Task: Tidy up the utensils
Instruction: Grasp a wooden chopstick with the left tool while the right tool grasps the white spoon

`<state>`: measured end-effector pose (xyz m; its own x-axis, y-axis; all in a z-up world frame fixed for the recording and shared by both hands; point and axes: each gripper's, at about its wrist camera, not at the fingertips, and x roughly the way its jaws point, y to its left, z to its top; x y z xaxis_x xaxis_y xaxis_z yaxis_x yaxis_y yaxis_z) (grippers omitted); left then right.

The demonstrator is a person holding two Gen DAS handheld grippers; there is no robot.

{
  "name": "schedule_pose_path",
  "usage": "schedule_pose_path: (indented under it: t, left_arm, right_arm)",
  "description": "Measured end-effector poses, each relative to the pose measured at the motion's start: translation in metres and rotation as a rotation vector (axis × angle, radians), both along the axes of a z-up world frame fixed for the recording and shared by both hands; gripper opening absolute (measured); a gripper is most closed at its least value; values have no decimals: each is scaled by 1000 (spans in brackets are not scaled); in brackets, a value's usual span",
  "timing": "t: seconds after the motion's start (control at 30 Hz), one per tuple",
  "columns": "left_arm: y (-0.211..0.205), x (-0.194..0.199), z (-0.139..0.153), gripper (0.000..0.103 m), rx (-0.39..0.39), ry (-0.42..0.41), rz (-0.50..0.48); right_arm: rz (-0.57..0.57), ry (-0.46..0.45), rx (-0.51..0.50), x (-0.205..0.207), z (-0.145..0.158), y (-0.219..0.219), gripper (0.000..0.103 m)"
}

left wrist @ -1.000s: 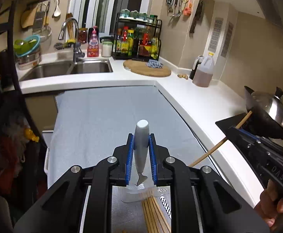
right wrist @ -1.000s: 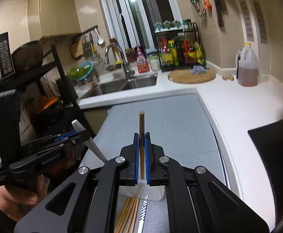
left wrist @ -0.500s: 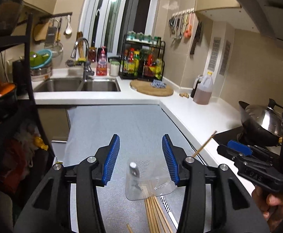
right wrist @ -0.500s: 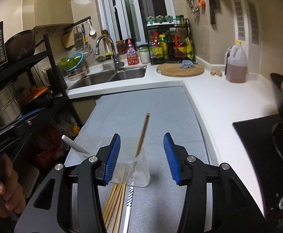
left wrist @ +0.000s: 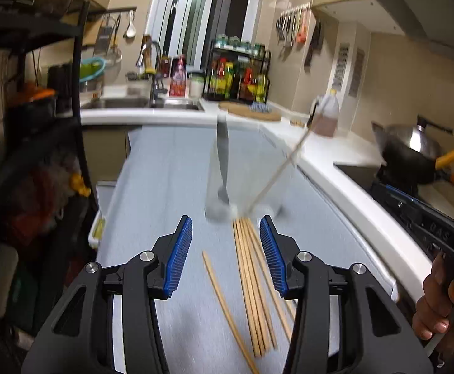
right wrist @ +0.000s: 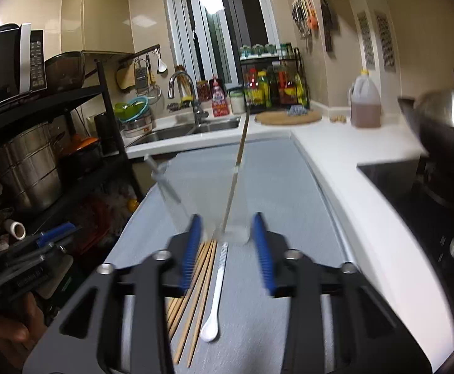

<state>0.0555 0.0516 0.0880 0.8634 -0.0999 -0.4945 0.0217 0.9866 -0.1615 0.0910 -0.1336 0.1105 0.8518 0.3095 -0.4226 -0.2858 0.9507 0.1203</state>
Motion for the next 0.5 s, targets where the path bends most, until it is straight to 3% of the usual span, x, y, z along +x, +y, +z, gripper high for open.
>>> schedule_pose_path:
  t: [0.07,0.27,0.4,0.5]
  left_arm:
    - [-6,-9,-25,44,3,33,-1]
    - [-11,-26,-92,34,-18,140,41]
    - [-18,-29,-109,32,-4,175,36]
    - [-22,-31,-112,31,17,171,29]
  right_arm:
    - [10,51,4,-3,-28,2,13]
    - [27,200,43,4,-86,9,16]
    - [31,288,90,15,-110,11,27]
    - [26,328,97,20,-121,15,29]
